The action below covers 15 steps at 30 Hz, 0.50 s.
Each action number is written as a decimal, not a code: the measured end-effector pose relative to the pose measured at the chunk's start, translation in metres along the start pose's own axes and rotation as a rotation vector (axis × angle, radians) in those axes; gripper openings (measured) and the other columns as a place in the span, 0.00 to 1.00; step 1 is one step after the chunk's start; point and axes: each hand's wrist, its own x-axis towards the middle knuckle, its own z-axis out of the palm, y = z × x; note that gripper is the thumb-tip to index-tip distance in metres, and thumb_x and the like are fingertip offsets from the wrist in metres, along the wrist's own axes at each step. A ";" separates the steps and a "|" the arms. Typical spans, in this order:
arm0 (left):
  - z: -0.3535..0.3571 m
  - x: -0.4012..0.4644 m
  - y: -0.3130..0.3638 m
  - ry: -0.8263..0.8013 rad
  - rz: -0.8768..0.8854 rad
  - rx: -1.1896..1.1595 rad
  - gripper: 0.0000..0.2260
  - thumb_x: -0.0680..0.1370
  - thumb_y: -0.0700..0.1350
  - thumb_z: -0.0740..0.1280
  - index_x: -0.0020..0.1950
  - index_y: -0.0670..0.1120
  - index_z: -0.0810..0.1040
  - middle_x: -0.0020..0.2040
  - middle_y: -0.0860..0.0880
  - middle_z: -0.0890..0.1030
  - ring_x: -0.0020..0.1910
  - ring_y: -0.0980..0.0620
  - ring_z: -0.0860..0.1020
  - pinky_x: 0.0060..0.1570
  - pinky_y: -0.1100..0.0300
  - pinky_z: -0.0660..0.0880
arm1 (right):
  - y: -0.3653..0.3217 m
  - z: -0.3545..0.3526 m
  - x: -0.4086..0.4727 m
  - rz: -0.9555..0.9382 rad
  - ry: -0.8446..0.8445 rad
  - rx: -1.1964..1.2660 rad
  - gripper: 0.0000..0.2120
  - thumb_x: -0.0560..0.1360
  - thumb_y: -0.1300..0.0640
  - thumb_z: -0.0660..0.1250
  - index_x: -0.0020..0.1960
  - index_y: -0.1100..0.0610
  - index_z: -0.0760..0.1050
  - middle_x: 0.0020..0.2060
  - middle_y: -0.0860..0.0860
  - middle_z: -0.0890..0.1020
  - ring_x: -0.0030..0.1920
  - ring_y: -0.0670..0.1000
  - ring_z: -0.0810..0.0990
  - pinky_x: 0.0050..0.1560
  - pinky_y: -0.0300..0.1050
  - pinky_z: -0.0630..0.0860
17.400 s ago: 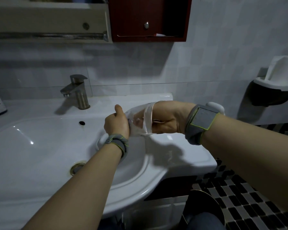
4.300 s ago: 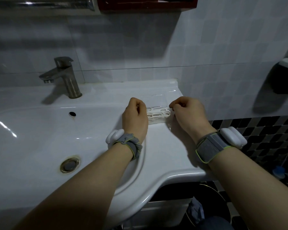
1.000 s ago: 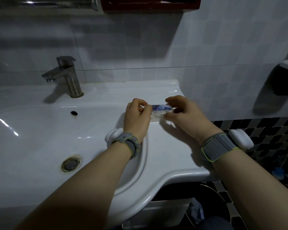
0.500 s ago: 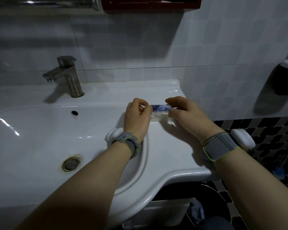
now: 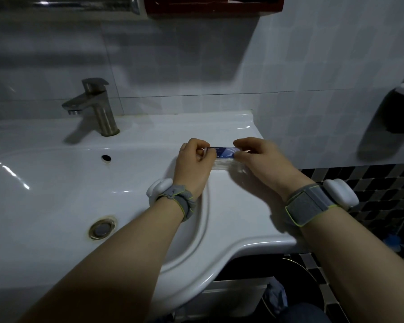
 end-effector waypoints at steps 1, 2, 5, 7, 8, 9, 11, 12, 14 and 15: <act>0.000 -0.001 0.000 -0.002 0.000 0.006 0.04 0.78 0.44 0.65 0.52 0.48 0.77 0.54 0.47 0.76 0.39 0.59 0.74 0.43 0.68 0.69 | 0.000 0.000 0.000 0.000 -0.004 -0.018 0.18 0.76 0.57 0.66 0.66 0.54 0.76 0.57 0.49 0.81 0.52 0.47 0.79 0.54 0.36 0.72; 0.000 -0.001 0.000 -0.006 -0.001 0.012 0.04 0.78 0.44 0.65 0.52 0.48 0.76 0.54 0.47 0.76 0.39 0.59 0.74 0.42 0.69 0.69 | 0.000 0.000 0.000 -0.001 -0.010 -0.034 0.18 0.76 0.57 0.66 0.66 0.54 0.76 0.59 0.49 0.80 0.56 0.47 0.78 0.59 0.37 0.71; -0.001 -0.002 0.000 -0.015 -0.009 0.018 0.04 0.79 0.45 0.64 0.53 0.48 0.76 0.54 0.48 0.76 0.42 0.58 0.74 0.43 0.67 0.69 | -0.002 -0.002 -0.003 0.015 -0.036 -0.019 0.21 0.75 0.57 0.66 0.68 0.53 0.75 0.60 0.48 0.79 0.60 0.48 0.77 0.63 0.39 0.70; -0.001 -0.002 0.000 -0.016 -0.019 0.003 0.04 0.79 0.45 0.63 0.52 0.48 0.76 0.54 0.48 0.77 0.44 0.55 0.75 0.45 0.64 0.70 | -0.002 -0.003 -0.005 0.008 -0.051 -0.032 0.24 0.72 0.59 0.68 0.68 0.52 0.74 0.56 0.48 0.80 0.55 0.47 0.78 0.59 0.38 0.72; -0.001 -0.002 0.000 -0.016 -0.024 -0.003 0.04 0.79 0.45 0.63 0.52 0.48 0.76 0.54 0.48 0.77 0.45 0.54 0.76 0.47 0.62 0.71 | -0.001 -0.003 -0.005 -0.001 -0.056 -0.048 0.25 0.71 0.60 0.69 0.68 0.52 0.74 0.54 0.48 0.80 0.52 0.47 0.78 0.57 0.37 0.72; -0.001 -0.002 0.000 -0.017 -0.027 -0.006 0.04 0.78 0.45 0.63 0.52 0.48 0.76 0.54 0.48 0.77 0.46 0.53 0.76 0.48 0.61 0.72 | -0.001 -0.003 -0.005 -0.007 -0.059 -0.059 0.26 0.70 0.60 0.70 0.68 0.52 0.74 0.52 0.47 0.80 0.49 0.47 0.78 0.55 0.37 0.72; -0.001 -0.002 0.000 -0.022 -0.033 -0.010 0.04 0.78 0.46 0.63 0.51 0.49 0.76 0.54 0.48 0.77 0.48 0.51 0.77 0.50 0.58 0.73 | 0.001 -0.002 -0.005 -0.013 -0.059 -0.063 0.26 0.70 0.61 0.70 0.68 0.52 0.75 0.51 0.47 0.80 0.48 0.46 0.78 0.54 0.36 0.71; -0.001 -0.002 0.000 -0.023 -0.035 -0.014 0.04 0.78 0.46 0.63 0.51 0.49 0.76 0.54 0.48 0.77 0.48 0.51 0.77 0.50 0.58 0.74 | 0.001 -0.003 -0.005 -0.016 -0.059 -0.064 0.26 0.70 0.61 0.70 0.68 0.51 0.75 0.51 0.47 0.80 0.49 0.47 0.78 0.54 0.36 0.72; -0.001 -0.002 0.000 -0.021 -0.034 -0.016 0.04 0.78 0.46 0.63 0.51 0.49 0.76 0.54 0.48 0.77 0.47 0.52 0.77 0.48 0.60 0.73 | 0.001 -0.003 -0.005 -0.020 -0.060 -0.065 0.26 0.70 0.62 0.70 0.67 0.51 0.75 0.53 0.48 0.81 0.51 0.48 0.79 0.56 0.37 0.73; -0.002 -0.002 0.000 -0.018 -0.031 -0.015 0.04 0.79 0.46 0.63 0.51 0.48 0.76 0.54 0.48 0.77 0.46 0.53 0.76 0.47 0.61 0.72 | 0.001 -0.002 -0.005 -0.021 -0.061 -0.063 0.25 0.70 0.62 0.70 0.67 0.51 0.75 0.54 0.49 0.81 0.51 0.49 0.79 0.57 0.38 0.73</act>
